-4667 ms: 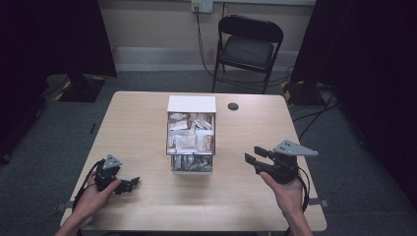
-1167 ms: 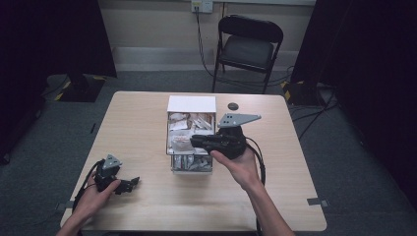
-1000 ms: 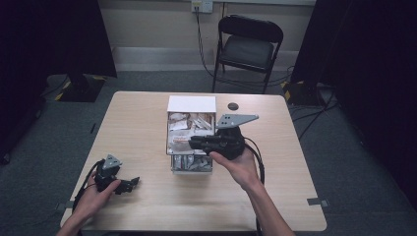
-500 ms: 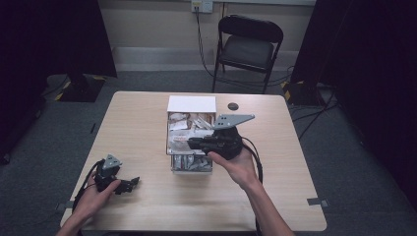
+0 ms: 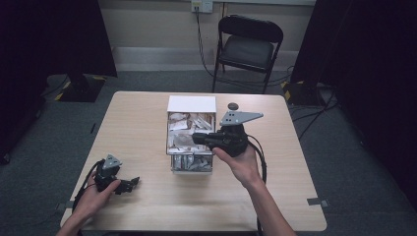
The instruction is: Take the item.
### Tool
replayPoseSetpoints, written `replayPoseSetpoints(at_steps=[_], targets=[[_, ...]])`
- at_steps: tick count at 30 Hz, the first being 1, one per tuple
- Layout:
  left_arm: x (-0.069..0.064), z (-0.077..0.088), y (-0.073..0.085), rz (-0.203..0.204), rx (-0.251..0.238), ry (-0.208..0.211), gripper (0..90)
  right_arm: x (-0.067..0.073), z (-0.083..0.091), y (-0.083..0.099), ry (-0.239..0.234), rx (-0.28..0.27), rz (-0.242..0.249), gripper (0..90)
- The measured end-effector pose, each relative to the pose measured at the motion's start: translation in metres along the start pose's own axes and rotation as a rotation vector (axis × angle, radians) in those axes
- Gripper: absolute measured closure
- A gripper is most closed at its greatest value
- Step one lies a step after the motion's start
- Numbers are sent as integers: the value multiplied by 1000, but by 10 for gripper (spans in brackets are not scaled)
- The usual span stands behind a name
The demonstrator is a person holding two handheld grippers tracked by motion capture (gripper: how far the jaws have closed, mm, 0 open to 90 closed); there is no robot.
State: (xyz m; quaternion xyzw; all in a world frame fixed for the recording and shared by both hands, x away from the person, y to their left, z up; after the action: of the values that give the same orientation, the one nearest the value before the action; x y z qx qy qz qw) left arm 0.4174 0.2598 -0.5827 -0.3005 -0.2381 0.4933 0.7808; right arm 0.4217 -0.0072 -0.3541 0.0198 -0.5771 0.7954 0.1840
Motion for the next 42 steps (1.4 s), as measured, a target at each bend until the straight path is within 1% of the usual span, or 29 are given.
replayPoseSetpoints(at_steps=[8, 23, 24, 33, 40, 42], targets=[[0, 0, 0, -2, 0, -2, 0, -1, 1, -2, 9, -12, 0, 873], [0, 0, 0, 2, 0, 1, 0, 2, 14, -12, 24, -58, 10, 875], [0, 0, 0, 2, 0, 1, 0, 2, 16, -15, 27, -67, 14, 875], [0, 0, 0, 1, 0, 0, 0, 3, 27, -21, 37, -90, 19, 876], [0, 0, 0, 2, 0, 1, 0, 2, 39, -27, 49, -125, 23, 876], [0, 0, 0, 0, 0, 0, 0, 2, 42, -28, 49, -133, 18, 876]])
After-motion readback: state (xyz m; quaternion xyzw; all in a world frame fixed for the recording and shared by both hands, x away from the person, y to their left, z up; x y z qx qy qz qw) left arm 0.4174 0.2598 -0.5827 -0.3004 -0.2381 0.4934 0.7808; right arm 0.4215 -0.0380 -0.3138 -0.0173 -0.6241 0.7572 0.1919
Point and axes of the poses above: each handheld gripper's, and its own axes: z roughly backward along the jaws, y roughly out of its underside, x roughly to its left, the point moved 10 cm from there along -z, roughly forward along the jaws, and after that the axes turned 9 degrees about -y, right-handed, at the moved point
